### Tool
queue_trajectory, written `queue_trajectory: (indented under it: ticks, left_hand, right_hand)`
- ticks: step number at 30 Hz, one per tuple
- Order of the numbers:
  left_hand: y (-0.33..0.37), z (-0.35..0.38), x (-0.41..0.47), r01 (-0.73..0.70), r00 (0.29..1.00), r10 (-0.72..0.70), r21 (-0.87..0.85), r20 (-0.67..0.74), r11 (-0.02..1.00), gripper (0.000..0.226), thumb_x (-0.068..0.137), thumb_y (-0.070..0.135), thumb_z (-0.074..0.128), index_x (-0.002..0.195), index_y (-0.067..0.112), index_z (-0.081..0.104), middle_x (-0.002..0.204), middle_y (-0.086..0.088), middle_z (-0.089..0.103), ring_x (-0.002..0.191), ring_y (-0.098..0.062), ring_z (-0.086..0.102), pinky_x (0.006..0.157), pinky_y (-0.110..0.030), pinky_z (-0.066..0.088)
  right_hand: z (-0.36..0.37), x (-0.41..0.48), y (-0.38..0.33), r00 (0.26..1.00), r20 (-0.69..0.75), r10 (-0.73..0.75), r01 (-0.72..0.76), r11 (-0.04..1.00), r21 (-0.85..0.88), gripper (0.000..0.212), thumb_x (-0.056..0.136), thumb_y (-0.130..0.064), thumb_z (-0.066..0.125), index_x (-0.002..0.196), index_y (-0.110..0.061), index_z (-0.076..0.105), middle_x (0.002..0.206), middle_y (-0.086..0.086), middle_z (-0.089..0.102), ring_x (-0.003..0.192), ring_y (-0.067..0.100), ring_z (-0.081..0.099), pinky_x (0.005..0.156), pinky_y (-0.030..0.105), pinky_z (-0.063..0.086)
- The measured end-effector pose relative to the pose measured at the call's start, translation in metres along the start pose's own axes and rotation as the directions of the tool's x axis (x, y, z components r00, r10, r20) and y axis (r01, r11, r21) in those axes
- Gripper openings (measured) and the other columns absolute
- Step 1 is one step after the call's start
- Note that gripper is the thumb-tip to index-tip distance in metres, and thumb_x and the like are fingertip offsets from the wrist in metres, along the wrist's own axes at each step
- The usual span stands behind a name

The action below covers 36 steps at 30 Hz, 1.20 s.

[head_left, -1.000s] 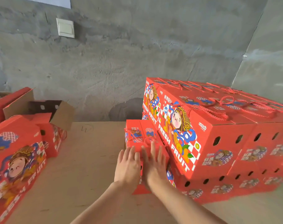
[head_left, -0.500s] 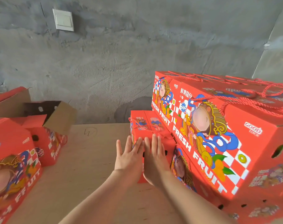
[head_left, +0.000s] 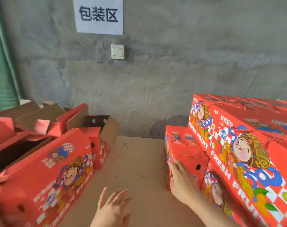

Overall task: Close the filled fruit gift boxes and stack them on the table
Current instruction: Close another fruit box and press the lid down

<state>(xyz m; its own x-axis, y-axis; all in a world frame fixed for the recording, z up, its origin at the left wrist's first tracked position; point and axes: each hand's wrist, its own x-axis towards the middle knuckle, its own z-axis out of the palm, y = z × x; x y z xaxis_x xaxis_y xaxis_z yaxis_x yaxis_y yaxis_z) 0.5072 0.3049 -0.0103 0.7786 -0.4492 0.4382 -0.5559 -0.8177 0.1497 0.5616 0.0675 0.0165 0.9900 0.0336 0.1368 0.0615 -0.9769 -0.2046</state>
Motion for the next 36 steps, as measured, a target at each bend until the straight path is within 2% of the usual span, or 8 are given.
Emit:
queue_trajectory:
  ticks: [4,6,10,15,20,24,30,36]
  left_hand:
    - [-0.037,-0.078,-0.11,0.258,0.96,-0.266,-0.091,-0.091,0.962,0.041,0.076,0.04,0.039,0.071,0.025,0.076,0.078,0.009,0.072,0.058,-0.005,0.067,0.045,-0.015,0.049]
    - [-0.042,-0.123,-0.157,0.347,0.924,-0.361,-0.118,-0.13,0.93,0.038,0.072,0.038,0.042,0.076,0.022,0.076,0.078,0.004,0.073,0.057,-0.008,0.068,0.04,-0.018,0.047]
    - [-0.04,-0.195,-0.233,0.478,0.846,-0.487,-0.096,-0.216,0.873,0.038,0.084,0.039,0.045,0.086,0.017,0.076,0.089,0.004,0.073,0.081,-0.013,0.069,0.066,-0.027,0.057]
    - [-0.061,-0.276,-0.31,0.636,0.672,-0.603,-0.081,-0.431,0.767,0.028,0.08,0.018,0.056,0.099,0.007,0.073,0.104,-0.005,0.07,0.096,-0.025,0.065,0.087,-0.039,0.048]
    - [-0.09,-0.335,-0.37,0.732,0.49,-0.645,-0.125,-0.586,0.669,0.02,0.082,-0.005,0.063,0.099,0.003,0.072,0.102,-0.011,0.07,0.095,-0.034,0.064,0.088,-0.046,0.047]
    - [-0.105,-0.343,-0.383,0.72,0.512,-0.654,-0.137,-0.558,0.681,0.024,0.082,-0.005,0.061,0.104,0.003,0.07,0.105,-0.012,0.069,0.099,-0.033,0.063,0.09,-0.043,0.046]
    - [-0.111,-0.33,-0.376,0.697,0.55,-0.687,-0.192,-0.474,0.691,0.028,0.088,0.007,0.059,0.115,0.009,0.066,0.115,-0.008,0.065,0.109,-0.028,0.059,0.094,-0.039,0.043]
    - [-0.114,-0.312,-0.367,0.707,0.537,-0.741,-0.263,-0.404,0.656,0.03,0.092,0.01,0.054,0.121,0.011,0.061,0.12,-0.007,0.063,0.112,-0.027,0.056,0.095,-0.036,0.043]
  right_hand:
    - [0.034,-0.094,-0.097,0.949,0.194,-0.248,0.219,0.962,0.162,0.046,0.092,-0.023,0.039,0.134,-0.041,0.043,0.156,-0.017,0.009,0.139,0.004,0.026,0.108,0.015,0.023]
    - [0.042,-0.129,-0.149,0.911,0.269,-0.313,0.253,0.939,0.235,0.043,0.092,-0.027,0.042,0.132,-0.041,0.046,0.154,-0.019,0.017,0.136,0.001,0.03,0.105,0.012,0.025]
    - [0.05,-0.186,-0.254,0.844,0.331,-0.422,0.28,0.873,0.399,0.044,0.092,-0.024,0.048,0.134,-0.035,0.047,0.145,-0.017,0.037,0.127,0.004,0.045,0.096,0.004,0.024]
    - [0.044,-0.245,-0.368,0.831,0.237,-0.503,0.315,0.777,0.545,0.045,0.085,-0.04,0.06,0.124,-0.019,0.053,0.119,-0.003,0.062,0.113,0.015,0.056,0.095,0.02,0.04]
    - [0.028,-0.269,-0.441,0.866,0.136,-0.481,0.305,0.724,0.619,0.093,0.079,-0.051,0.066,0.148,-0.019,0.013,0.14,0.006,0.038,0.128,0.021,0.04,0.103,0.027,0.033]
    - [0.014,-0.252,-0.472,0.823,0.141,-0.55,0.47,0.8,0.372,0.087,0.088,-0.045,0.058,0.146,-0.045,-0.007,0.109,0.012,0.055,0.099,0.031,0.058,0.087,0.037,0.046]
    - [-0.006,-0.225,-0.502,0.861,0.245,-0.446,0.455,0.89,0.023,0.044,0.089,-0.022,0.058,0.126,-0.01,0.037,0.121,0.015,0.06,0.112,0.035,0.056,0.079,0.035,0.046]
    - [-0.008,-0.233,-0.45,0.905,0.28,-0.321,0.189,0.892,0.41,0.035,0.08,0.0,0.04,0.107,-0.022,0.042,0.09,0.013,0.062,0.071,0.028,0.067,0.061,0.043,0.059]
